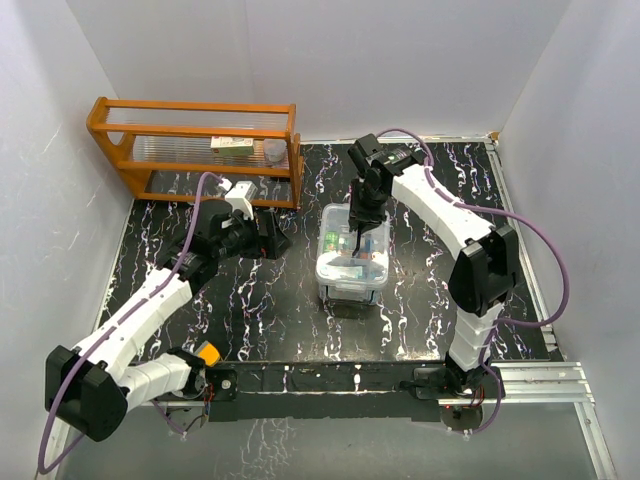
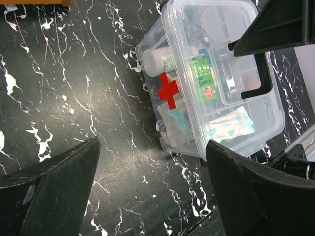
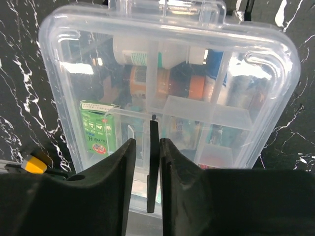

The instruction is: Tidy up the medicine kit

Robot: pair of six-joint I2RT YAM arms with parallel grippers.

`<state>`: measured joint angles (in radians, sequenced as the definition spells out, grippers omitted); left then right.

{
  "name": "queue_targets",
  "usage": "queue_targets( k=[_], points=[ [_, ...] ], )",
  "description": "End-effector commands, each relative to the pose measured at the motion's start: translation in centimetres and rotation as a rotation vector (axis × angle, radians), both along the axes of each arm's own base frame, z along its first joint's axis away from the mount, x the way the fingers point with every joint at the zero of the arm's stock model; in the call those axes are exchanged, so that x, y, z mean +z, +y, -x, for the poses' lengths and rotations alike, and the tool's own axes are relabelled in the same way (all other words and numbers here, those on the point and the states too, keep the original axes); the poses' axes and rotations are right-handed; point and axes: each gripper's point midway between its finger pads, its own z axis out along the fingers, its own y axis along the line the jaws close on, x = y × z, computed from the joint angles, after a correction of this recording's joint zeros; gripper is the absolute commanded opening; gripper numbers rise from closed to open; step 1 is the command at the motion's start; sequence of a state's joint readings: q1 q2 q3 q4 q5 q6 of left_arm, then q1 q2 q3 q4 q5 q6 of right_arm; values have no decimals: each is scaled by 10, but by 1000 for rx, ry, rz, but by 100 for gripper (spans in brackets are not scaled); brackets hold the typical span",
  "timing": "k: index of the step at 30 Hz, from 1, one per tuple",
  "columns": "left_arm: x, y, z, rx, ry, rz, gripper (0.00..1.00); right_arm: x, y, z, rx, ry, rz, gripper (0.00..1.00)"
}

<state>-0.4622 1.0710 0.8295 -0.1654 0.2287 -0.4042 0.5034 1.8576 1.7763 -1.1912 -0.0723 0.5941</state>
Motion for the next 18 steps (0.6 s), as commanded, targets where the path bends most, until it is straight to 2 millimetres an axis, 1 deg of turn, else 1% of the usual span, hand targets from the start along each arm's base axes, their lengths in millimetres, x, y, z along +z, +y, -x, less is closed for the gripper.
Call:
queue_targets(
  k=[1, 2, 4, 6, 7, 9, 10, 12, 15, 18],
  points=[
    [6, -6, 0, -36, -3, 10, 88, 41, -3, -15, -50, -163, -51, 28],
    [7, -8, 0, -41, -3, 11, 88, 44, -2, -13, -47, -166, -60, 32],
    [11, -9, -2, -47, -10, 15, 88, 59, -2, -7, -38, -196, -95, 39],
    [15, -12, -6, -55, -30, 16, 88, 72, -5, -2, -40, -241, -123, 43],
    [19, -15, -6, -81, -44, 20, 88, 78, -7, 0, -43, -268, -139, 45],
    [27, -29, -1, -192, -60, 34, 88, 89, -8, 7, -33, -329, -189, 48],
    [42, -38, 0, -247, -78, 48, 87, 91, -9, 17, -17, -356, -226, 49],
    [56, -57, 2, -317, -103, 49, 87, 94, -8, 30, 10, -414, -296, 51],
    [80, -89, 8, -415, -204, 63, 87, 87, -12, 53, 23, -463, -367, 50],
    [95, -115, -1, -468, -276, 86, 86, 79, -16, 76, 36, -491, -433, 47]
  ],
)
